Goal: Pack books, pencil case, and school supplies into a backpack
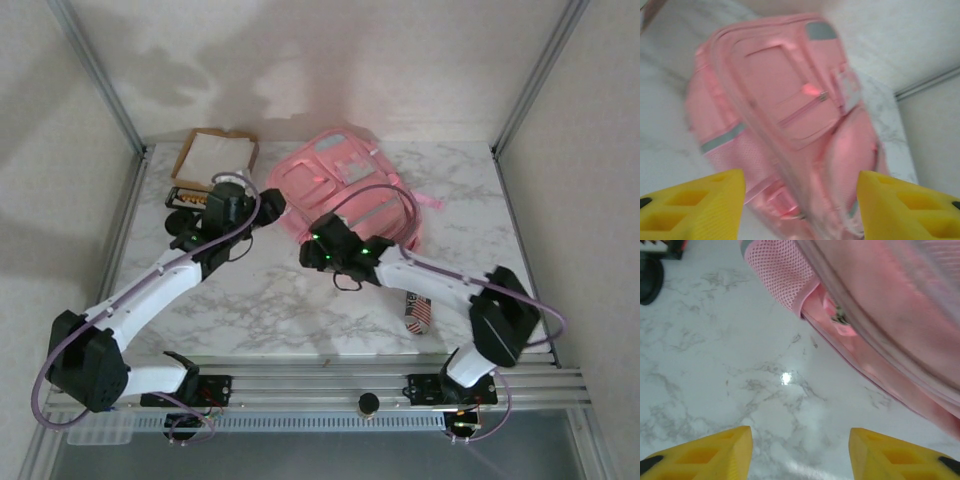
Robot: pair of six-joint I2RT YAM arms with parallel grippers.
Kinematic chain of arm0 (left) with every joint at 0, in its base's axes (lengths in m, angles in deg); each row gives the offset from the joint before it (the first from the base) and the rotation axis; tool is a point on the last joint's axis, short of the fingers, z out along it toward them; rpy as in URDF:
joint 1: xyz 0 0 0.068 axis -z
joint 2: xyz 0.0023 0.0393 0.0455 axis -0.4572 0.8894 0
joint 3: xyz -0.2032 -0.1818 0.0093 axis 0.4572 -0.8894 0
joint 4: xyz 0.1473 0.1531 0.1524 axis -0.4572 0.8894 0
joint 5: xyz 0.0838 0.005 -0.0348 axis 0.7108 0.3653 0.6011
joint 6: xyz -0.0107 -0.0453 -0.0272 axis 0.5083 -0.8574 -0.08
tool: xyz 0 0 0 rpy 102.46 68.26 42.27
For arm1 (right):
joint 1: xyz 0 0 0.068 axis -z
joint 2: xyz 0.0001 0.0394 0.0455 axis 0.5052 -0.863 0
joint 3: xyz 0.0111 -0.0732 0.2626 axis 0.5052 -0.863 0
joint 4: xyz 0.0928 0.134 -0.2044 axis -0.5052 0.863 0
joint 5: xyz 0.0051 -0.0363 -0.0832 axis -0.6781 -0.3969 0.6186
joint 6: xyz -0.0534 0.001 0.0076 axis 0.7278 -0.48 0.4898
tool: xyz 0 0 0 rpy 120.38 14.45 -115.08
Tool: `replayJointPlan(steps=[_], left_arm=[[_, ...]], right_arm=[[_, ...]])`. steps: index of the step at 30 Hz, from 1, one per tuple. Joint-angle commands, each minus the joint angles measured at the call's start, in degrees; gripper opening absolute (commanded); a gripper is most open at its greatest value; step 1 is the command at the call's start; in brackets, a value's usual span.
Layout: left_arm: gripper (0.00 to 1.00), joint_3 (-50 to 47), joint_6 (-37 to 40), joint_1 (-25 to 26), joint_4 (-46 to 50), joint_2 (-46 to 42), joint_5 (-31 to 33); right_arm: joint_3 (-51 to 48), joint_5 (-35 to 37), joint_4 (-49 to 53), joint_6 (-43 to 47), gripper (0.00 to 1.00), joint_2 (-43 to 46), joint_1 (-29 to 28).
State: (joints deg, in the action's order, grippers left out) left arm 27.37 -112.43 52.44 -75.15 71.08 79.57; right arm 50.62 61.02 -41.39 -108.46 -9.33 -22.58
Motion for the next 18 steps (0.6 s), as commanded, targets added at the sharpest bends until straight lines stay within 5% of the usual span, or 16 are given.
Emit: replayJointPlan(steps=[1, 18], left_arm=[[0.61, -4.57, -3.66, -1.13, -2.81, -2.19, 1.79], [0.63, -7.32, -3.73, -2.47, -5.73, -1.26, 3.23]], right_arm=[[5.73, 6.01, -0.36, -2.36, 0.50, -5.85, -0.56], [16.94, 26.38, 8.25, -6.43, 0.45, -20.66, 1.19]])
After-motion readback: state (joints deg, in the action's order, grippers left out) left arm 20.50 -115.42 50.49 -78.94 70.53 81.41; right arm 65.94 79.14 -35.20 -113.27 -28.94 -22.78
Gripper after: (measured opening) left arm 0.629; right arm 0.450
